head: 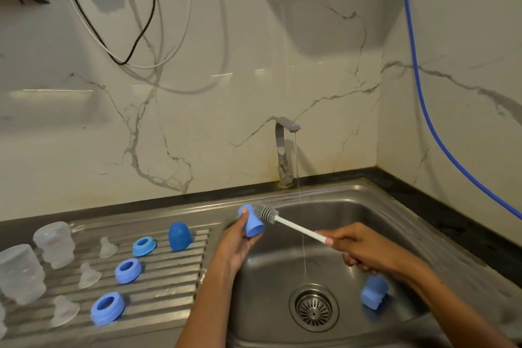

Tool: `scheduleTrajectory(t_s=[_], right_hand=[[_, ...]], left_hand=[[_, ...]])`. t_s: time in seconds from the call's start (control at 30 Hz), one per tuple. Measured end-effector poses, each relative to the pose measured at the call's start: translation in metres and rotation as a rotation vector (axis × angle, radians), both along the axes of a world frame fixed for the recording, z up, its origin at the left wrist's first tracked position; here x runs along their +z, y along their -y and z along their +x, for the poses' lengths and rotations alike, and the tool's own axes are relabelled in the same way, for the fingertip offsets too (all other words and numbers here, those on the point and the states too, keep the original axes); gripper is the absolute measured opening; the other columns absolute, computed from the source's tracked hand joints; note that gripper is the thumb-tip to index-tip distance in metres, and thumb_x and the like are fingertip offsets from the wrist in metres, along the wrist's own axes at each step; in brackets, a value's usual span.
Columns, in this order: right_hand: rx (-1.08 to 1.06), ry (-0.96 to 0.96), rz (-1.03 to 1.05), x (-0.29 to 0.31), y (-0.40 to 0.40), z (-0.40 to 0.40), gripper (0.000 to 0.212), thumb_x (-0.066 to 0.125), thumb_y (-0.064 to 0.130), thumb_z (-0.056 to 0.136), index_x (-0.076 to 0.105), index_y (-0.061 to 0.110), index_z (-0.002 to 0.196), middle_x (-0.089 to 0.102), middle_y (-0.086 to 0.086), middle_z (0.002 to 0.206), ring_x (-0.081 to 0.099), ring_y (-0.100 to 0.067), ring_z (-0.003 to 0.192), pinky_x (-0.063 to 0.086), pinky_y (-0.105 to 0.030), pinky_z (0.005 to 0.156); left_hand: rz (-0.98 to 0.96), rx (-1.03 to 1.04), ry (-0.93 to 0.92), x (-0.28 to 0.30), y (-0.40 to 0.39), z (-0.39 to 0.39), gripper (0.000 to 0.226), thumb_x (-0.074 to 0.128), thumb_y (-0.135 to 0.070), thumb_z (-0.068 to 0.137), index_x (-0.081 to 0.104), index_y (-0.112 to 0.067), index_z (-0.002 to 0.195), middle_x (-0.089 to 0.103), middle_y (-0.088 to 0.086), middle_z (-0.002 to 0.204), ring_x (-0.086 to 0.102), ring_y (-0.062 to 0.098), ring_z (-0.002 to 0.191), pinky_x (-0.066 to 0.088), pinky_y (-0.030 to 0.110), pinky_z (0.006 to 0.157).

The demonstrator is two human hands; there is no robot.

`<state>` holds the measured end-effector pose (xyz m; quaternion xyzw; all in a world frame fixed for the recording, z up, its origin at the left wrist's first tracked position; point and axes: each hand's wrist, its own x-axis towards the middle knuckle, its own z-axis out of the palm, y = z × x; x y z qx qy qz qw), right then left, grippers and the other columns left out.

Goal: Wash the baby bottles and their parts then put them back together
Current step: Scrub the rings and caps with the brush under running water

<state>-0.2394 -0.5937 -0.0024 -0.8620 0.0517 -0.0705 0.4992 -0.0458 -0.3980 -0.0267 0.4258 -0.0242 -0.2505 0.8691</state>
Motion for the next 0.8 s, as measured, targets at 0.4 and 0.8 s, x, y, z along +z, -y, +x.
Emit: scheduleTrajectory(t_s=[0.4, 0.8], right_hand=[[-0.034, -0.026, 0.100, -0.007, -0.021, 0.011, 0.022, 0.052, 0.038, 0.097, 0.062, 0.055, 0.106, 0.045, 0.005, 0.051, 0.035, -0.005, 0.039, 0.030, -0.019, 0.039], [-0.085, 0.006, 0.065, -0.001, -0.032, 0.010, 0.024, 0.050, 0.035, 0.098, 0.058, 0.055, 0.110, 0.046, 0.008, 0.050, 0.035, -0.002, 0.039, 0.030, -0.018, 0.039]], left_hand=[[0.083, 0.136, 0.051, 0.005, -0.002, 0.001, 0.040, 0.057, -0.016, 0.092, 0.050, 0.006, 0.125, 0.060, 0.024, 0.115, 0.059, 0.030, 0.105, 0.049, 0.039, 0.093], [0.161, 0.140, 0.104, 0.006, 0.005, -0.004, 0.036, 0.061, -0.017, 0.089, 0.056, 0.003, 0.119, 0.063, 0.021, 0.111, 0.063, 0.028, 0.101, 0.053, 0.037, 0.085]])
